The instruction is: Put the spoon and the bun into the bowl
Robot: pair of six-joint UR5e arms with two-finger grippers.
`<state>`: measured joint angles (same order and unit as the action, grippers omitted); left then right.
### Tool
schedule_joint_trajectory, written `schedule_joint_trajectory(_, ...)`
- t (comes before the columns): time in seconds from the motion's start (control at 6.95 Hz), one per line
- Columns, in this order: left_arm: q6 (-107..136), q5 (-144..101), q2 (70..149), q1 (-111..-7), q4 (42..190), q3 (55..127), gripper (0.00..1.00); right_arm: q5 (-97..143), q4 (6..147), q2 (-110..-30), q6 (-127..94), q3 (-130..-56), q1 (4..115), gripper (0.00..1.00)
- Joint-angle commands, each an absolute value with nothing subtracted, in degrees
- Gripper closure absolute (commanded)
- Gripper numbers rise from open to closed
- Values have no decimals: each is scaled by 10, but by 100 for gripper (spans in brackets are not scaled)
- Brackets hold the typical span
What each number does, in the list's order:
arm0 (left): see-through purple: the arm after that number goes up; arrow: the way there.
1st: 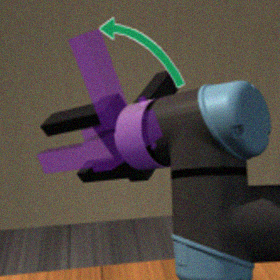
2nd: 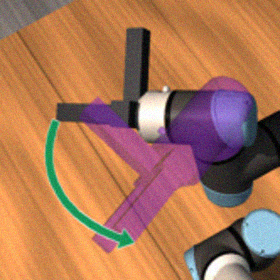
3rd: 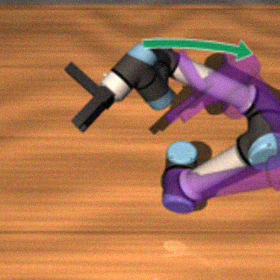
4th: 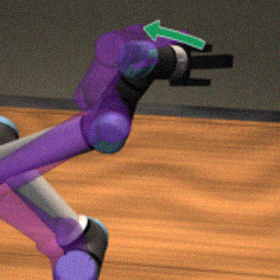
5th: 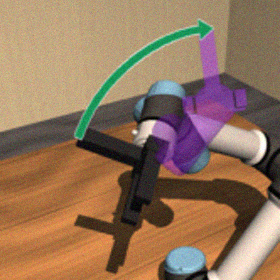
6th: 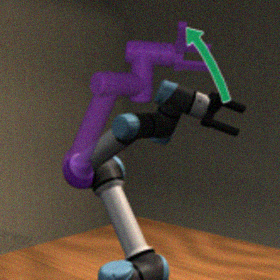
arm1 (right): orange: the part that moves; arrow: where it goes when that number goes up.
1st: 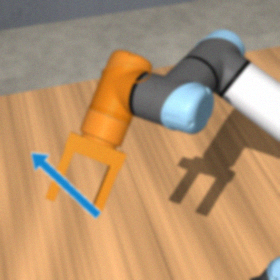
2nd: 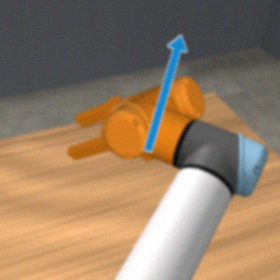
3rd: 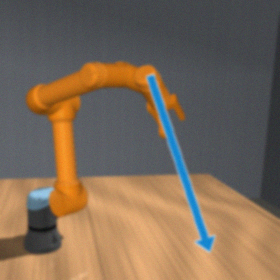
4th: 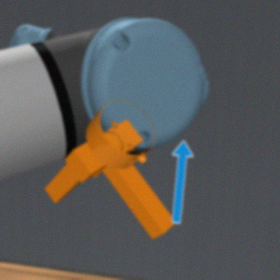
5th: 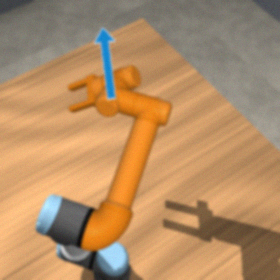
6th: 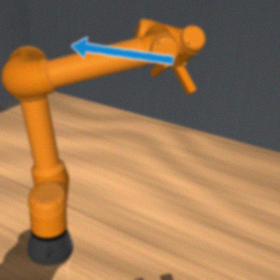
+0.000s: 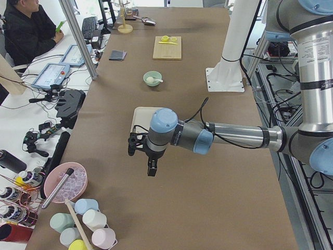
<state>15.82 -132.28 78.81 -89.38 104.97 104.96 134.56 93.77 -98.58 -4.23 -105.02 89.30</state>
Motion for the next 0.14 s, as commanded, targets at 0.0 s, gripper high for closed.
schedule_joint_trajectory(0.0,158,-1323,789,-894,1050,1049,2,1347,938,-986,-42,-1050,893,0)
